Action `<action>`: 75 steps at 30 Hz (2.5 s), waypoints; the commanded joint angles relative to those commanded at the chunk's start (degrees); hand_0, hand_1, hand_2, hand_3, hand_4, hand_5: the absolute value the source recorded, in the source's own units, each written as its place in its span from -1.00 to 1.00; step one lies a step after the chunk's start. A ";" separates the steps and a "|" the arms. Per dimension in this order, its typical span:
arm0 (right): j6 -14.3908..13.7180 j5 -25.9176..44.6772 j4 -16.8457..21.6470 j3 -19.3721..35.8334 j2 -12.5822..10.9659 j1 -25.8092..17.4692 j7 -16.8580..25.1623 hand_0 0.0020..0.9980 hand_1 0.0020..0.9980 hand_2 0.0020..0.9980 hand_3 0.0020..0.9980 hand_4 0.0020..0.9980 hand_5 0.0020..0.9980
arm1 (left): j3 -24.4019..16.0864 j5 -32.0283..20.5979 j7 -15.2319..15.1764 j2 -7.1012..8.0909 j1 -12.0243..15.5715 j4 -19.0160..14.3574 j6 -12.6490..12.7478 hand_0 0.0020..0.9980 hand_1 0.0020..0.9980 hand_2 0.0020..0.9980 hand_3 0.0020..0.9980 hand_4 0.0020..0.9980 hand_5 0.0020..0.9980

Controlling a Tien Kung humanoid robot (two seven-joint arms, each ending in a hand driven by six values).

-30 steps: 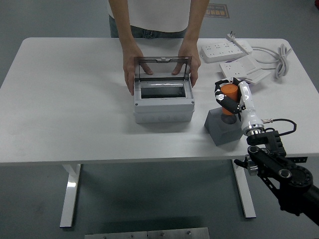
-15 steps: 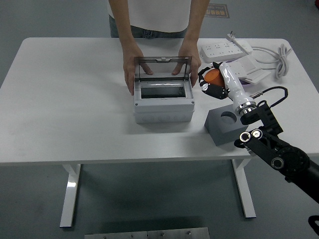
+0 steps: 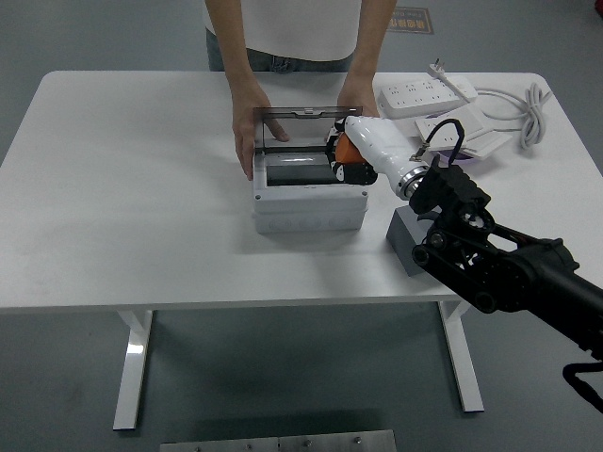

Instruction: Fetch the battery,place it into the box,close the lid of the box

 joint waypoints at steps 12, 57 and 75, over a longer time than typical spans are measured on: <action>1.37 -1.36 -6.63 -7.14 4.92 6.45 -0.92 -0.65 -0.55 -0.39 -0.36 -0.93 -1.00 | -0.48 0.62 0.56 0.50 0.09 -0.28 -0.14 0.05 0.45 0.18 0.07 -0.39 -1.00; -3.06 10.36 -20.26 -10.67 12.57 9.96 0.64 -0.19 -0.34 -0.20 -0.02 -0.01 -0.94 | -1.24 1.94 0.59 1.14 -0.23 -0.38 -0.57 0.04 0.45 0.17 0.06 -0.44 -1.00; -3.73 11.37 -21.18 -11.30 12.57 9.60 1.06 -0.08 -0.29 -0.16 0.00 0.43 -0.44 | -1.37 2.15 0.62 1.16 -0.25 -0.40 -0.62 0.04 0.45 0.17 0.05 -0.46 -1.00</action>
